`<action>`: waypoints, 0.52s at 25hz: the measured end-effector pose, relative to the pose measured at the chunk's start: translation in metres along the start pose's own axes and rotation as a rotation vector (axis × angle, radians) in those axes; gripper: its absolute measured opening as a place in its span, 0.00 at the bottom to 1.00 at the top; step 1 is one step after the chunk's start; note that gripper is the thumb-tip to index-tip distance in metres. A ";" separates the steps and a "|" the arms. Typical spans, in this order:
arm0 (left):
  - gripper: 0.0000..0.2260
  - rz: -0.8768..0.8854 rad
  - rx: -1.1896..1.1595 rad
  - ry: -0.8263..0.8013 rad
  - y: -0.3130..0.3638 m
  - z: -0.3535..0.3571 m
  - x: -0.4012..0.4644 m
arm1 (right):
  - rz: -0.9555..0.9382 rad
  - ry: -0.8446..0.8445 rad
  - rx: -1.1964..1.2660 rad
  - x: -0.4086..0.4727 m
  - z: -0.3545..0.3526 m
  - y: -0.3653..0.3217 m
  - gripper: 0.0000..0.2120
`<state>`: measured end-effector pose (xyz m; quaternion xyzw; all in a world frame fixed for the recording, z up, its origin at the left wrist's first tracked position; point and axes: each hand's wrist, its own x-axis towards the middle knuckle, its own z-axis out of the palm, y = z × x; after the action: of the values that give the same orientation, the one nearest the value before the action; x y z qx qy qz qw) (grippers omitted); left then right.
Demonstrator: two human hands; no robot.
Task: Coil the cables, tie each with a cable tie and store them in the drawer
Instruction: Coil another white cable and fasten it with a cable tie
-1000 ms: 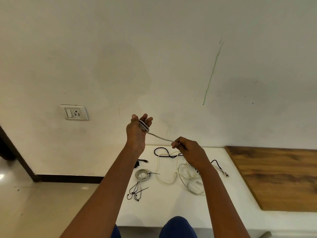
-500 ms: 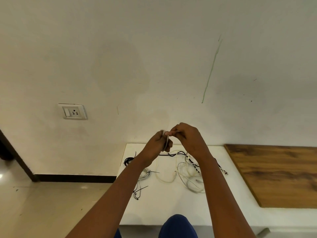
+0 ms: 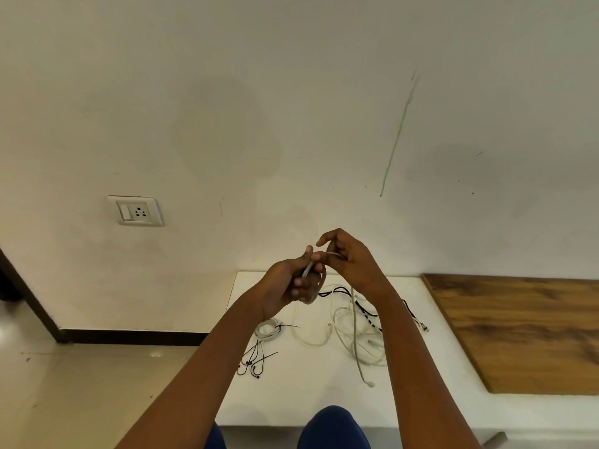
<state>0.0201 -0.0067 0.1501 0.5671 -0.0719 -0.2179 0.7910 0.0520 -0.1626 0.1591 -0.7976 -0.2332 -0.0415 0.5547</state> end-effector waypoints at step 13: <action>0.14 0.507 -0.759 0.173 0.029 -0.028 0.000 | 0.158 -0.064 -0.101 -0.026 0.040 0.033 0.10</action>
<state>0.0377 0.0251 0.1671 0.2182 -0.0575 0.0196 0.9740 0.0347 -0.1441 0.1067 -0.8415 -0.1847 0.0160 0.5074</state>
